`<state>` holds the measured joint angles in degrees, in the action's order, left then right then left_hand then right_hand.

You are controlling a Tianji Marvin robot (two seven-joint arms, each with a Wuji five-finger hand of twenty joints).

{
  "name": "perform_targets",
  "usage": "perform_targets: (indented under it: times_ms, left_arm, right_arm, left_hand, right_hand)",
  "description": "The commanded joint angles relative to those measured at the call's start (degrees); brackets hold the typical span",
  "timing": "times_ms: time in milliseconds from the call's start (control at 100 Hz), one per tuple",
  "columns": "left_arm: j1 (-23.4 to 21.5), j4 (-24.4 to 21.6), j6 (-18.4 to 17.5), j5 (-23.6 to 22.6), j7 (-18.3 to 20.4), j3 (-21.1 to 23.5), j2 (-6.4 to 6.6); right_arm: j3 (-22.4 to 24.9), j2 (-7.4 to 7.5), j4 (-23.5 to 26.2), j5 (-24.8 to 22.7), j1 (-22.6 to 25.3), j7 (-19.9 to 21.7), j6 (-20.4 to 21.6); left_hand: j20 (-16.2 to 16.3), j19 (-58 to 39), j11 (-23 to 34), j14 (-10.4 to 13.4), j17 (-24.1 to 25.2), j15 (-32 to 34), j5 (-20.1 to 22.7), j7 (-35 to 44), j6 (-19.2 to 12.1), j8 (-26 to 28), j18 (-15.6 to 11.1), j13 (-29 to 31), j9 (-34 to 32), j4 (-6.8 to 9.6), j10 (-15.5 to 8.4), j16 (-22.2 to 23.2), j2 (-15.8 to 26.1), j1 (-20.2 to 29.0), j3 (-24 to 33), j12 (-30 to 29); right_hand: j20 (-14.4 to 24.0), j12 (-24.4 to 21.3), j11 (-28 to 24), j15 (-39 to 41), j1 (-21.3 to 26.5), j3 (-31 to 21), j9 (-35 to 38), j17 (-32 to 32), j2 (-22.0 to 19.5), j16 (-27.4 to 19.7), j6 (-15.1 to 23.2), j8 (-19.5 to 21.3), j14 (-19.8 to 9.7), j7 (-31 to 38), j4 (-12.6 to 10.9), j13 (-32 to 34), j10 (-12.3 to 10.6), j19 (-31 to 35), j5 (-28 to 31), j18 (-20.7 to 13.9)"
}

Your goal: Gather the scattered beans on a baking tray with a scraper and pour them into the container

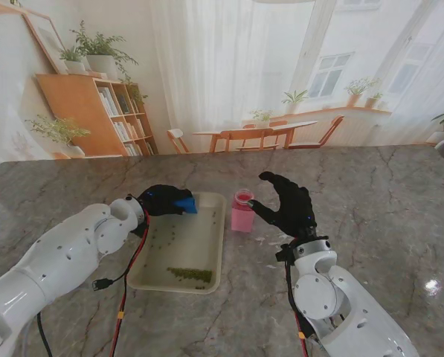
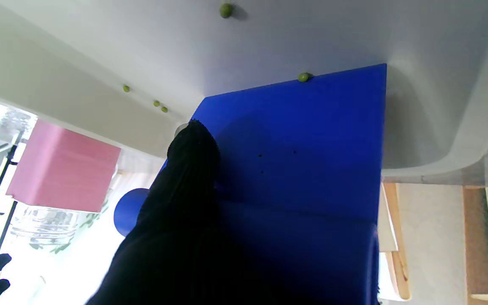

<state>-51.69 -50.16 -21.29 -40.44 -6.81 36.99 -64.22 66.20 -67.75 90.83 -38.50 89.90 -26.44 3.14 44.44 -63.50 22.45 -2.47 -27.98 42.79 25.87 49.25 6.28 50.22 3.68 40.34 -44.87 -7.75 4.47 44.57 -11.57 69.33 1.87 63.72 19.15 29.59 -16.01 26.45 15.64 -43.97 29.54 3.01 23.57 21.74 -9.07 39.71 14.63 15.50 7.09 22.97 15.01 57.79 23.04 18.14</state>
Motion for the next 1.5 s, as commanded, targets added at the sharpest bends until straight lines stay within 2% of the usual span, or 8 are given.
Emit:
perform_targets:
  times_ms: [0, 290, 690, 1000, 1270, 1490]
  left_arm:
    - [-2.32, 0.50, 0.27, -0.46, 1.20, -0.49, 0.34]
    - [-8.79, -7.88, 1.80, -4.02, 5.54, 5.89, 2.64]
    - [-17.60, -17.11, 3.49, -8.16, 9.52, 13.26, 4.41]
    - [-23.35, -22.54, 4.88, -10.03, 11.67, 17.93, 5.02]
    - [-27.65, -26.85, 6.87, -10.32, 12.62, 20.08, 5.05]
    - [-32.48, -32.63, 8.12, -11.32, 15.96, 23.36, 5.50]
  right_arm:
    - [0.07, -0.02, 0.03, 0.07, 0.26, 0.51, 0.31]
    - [0.36, -0.12, 0.08, 0.20, 0.56, 0.01, 0.46]
    - [0.52, -0.23, 0.03, 0.31, 0.73, -0.60, 0.84]
    - [0.50, -0.28, 0.06, 0.33, 0.83, -0.89, 0.97]
    - [0.53, -0.35, 0.15, 0.37, 0.96, -1.22, 1.01]
    - [0.52, -0.42, 0.08, 0.55, 1.00, -1.43, 1.16]
  left_hand:
    - [0.23, -2.14, 0.75, 2.55, -1.77, 2.27, 1.15, 0.60, -0.92, -0.18, -2.19, 2.91, -2.37, 2.88, -0.75, 0.04, 1.84, 4.64, 2.85, 0.12]
    - [0.38, -2.13, 0.47, 2.41, -1.87, 2.04, 1.82, 0.19, -0.99, 0.11, -1.99, 3.22, -2.89, 2.81, -0.85, 0.24, 1.54, 4.64, 2.89, 0.31]
    - [0.62, -2.04, 0.08, 2.36, -1.76, 1.77, 2.41, -0.36, -1.39, 0.69, -1.75, 3.52, -3.41, 2.75, -0.88, 0.42, 1.31, 4.64, 2.81, 0.69]
    - [1.01, -2.12, -0.22, 2.27, -1.55, 1.84, 2.74, -0.88, -1.35, 1.28, -1.60, 3.67, -3.66, 2.77, -0.82, 0.71, 1.15, 4.64, 2.90, 1.08]
    - [1.31, -2.28, -0.34, 2.09, -1.71, 1.94, 3.30, -1.22, -1.38, 1.59, -1.54, 3.96, -4.15, 2.77, -0.65, 0.89, 0.78, 4.64, 2.96, 1.26]
    - [1.75, -2.65, -0.48, 1.57, -1.68, 2.09, 4.10, -1.51, -1.41, 1.70, -0.89, 4.24, -4.73, 2.76, -0.56, 1.10, 0.11, 4.64, 3.36, 1.36]
  right_hand:
    - [0.89, -0.17, 0.81, -0.69, -0.05, 0.96, 0.28, 0.15, -1.36, 1.06, 1.34, -1.07, -0.75, 0.39, -1.99, 0.79, -0.94, -0.59, 0.47, 0.36]
    - [0.89, -0.17, 0.81, -0.69, -0.03, 0.99, 0.29, 0.15, -1.35, 1.06, 1.40, -1.07, -0.73, 0.41, -1.99, 0.81, -0.96, -0.59, 0.53, 0.36]
    - [0.89, -0.16, 0.82, -0.67, -0.01, 0.97, 0.30, 0.15, -1.35, 1.08, 1.40, -1.10, -0.81, 0.36, -2.00, 0.88, -1.01, -0.59, 0.44, 0.36]
    - [0.89, -0.16, 0.80, -0.72, -0.04, 0.97, 0.35, 0.15, -1.37, 1.07, 1.35, -1.09, -0.71, 0.41, -2.00, 0.83, -0.96, -0.59, 0.51, 0.36]
    - [0.89, -0.16, 0.81, -0.71, -0.02, 0.93, 0.35, 0.15, -1.33, 1.08, 1.48, -1.10, -0.75, 0.38, -2.00, 0.88, -0.98, -0.59, 0.43, 0.36]
    - [0.89, -0.16, 0.79, -0.71, 0.00, 0.93, 0.38, 0.15, -1.34, 1.09, 1.45, -1.08, -0.71, 0.42, -2.00, 0.92, -1.04, -0.59, 0.51, 0.36]
